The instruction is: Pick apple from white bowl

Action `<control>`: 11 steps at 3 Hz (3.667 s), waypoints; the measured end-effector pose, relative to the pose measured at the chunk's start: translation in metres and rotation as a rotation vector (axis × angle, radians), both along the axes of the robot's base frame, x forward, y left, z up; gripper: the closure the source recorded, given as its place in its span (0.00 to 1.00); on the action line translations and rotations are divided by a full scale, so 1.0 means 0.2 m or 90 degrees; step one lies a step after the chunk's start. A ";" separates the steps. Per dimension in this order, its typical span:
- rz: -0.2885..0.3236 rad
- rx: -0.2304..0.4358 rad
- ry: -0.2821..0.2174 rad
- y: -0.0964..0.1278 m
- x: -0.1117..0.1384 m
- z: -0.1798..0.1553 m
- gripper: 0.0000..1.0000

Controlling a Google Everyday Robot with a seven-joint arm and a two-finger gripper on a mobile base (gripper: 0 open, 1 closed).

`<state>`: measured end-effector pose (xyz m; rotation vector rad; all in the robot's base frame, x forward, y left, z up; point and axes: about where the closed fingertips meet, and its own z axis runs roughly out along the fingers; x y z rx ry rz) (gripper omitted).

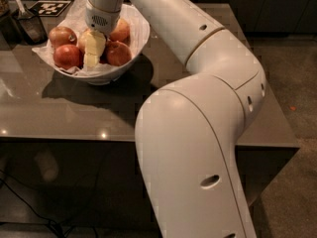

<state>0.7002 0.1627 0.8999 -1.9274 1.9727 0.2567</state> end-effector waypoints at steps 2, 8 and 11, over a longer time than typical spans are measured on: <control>0.000 0.000 0.000 0.00 0.00 0.00 0.43; -0.003 0.026 -0.079 0.04 -0.09 0.26 1.00; 0.014 0.030 -0.157 0.05 -0.24 0.59 1.00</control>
Offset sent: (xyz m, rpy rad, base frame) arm 0.0001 0.0001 -0.0001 0.0001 -0.0001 0.0000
